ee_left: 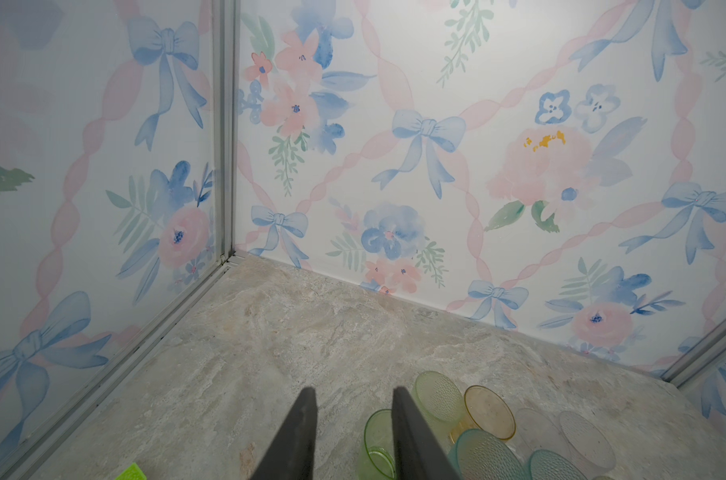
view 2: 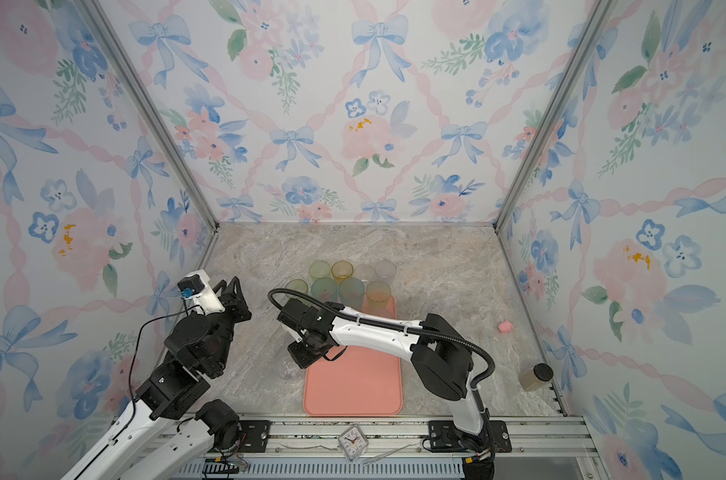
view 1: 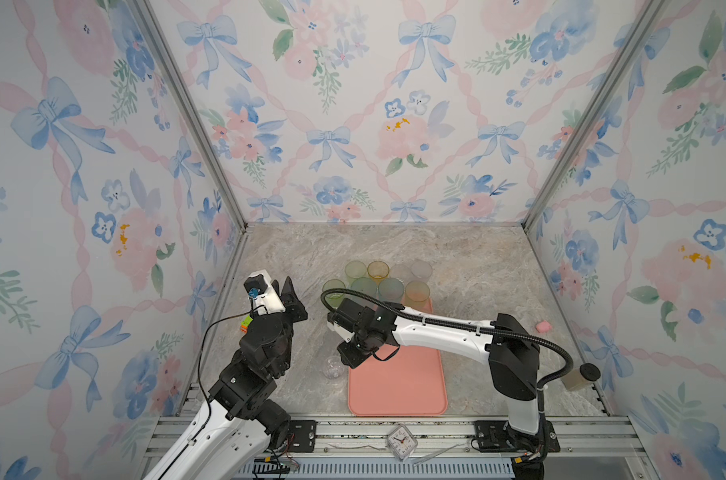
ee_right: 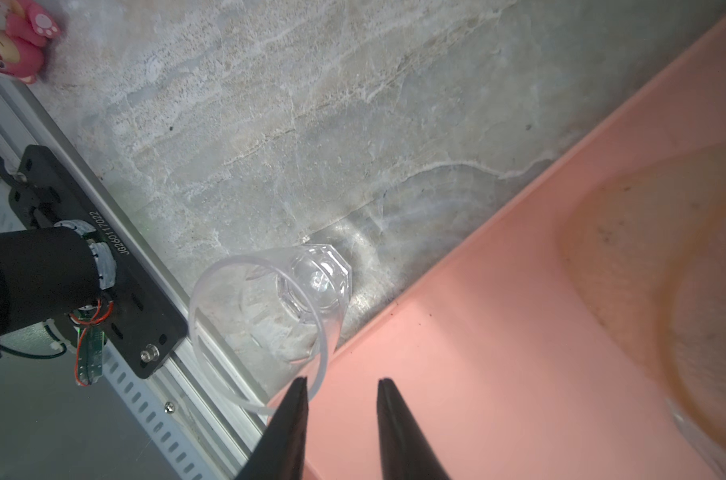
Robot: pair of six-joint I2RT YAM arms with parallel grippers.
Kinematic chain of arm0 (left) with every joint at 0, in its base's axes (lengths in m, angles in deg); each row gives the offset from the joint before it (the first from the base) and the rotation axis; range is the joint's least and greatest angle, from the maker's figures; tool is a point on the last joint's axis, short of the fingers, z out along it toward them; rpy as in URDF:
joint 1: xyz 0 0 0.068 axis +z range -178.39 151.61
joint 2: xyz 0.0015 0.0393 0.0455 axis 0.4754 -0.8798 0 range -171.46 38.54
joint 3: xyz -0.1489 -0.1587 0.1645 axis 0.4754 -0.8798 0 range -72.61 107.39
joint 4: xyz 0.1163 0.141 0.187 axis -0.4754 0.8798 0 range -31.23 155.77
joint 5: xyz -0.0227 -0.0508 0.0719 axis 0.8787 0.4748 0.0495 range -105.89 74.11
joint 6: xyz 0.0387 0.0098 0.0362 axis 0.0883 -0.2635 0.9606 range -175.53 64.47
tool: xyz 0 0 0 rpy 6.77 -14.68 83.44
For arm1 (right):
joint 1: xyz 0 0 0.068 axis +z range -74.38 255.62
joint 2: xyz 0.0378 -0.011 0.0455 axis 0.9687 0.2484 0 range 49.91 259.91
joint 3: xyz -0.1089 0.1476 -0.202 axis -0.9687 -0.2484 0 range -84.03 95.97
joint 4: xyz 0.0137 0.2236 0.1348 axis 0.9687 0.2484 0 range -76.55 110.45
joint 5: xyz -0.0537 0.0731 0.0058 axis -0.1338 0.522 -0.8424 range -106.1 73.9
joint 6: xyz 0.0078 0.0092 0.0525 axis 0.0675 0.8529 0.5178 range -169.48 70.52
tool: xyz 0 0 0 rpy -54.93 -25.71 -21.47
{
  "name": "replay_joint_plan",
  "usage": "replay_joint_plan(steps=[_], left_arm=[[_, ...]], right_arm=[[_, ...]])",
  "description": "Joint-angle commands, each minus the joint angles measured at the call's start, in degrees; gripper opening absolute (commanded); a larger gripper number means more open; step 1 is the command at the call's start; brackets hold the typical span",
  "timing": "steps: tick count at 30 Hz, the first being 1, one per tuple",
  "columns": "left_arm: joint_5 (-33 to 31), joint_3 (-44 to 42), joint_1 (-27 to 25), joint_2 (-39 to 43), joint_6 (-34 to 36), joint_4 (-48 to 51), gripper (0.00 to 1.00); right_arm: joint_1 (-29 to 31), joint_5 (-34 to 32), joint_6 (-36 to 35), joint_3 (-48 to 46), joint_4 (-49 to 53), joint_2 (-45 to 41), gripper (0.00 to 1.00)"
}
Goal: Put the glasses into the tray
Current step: 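Raise the left gripper away while the right gripper reaches the small clear stemmed cup, then close the right gripper on the small clear stemmed cup rim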
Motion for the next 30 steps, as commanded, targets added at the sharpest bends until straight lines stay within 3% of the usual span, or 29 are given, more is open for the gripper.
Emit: replay_joint_plan(steps=[1,20,30], left_arm=[[-1.0,0.6,0.3,0.6,1.5,-0.5,0.33],[-2.4,-0.5,0.4,3.0,3.0,0.7,0.34],[-2.8,-0.6,0.6,3.7,3.6,1.3,0.35]], right_arm=[[1.1,0.5,-0.5,2.4,2.0,1.5,0.32],[1.3,1.2,-1.0,7.9,4.8,6.7,0.26],[1.7,-0.4,-1.8,8.8,6.7,7.4,0.14]])
